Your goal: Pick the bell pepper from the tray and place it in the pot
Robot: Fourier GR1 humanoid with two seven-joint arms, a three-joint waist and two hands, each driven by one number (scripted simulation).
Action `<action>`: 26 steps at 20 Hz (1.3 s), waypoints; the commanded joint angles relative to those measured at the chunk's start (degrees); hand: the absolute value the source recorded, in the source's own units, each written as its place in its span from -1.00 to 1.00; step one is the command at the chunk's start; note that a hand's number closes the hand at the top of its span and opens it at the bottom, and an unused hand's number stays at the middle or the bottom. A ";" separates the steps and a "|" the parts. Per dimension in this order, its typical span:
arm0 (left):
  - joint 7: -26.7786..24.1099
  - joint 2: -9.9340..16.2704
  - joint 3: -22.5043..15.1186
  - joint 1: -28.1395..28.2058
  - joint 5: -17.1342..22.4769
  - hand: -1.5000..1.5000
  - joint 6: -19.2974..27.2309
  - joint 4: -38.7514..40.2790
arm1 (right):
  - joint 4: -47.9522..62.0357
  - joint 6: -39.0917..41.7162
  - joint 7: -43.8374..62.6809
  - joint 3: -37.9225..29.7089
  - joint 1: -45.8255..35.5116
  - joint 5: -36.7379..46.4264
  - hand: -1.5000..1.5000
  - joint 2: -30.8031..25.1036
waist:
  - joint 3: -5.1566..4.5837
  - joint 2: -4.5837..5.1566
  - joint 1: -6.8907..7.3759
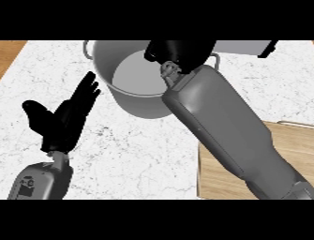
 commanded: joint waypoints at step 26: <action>0.60 0.36 0.54 2.12 -0.53 0.00 0.34 -1.53 | 22.94 -55.60 2.10 -8.59 -4.34 -6.30 -1.00 0.68 | 0.09 -0.64 -2.02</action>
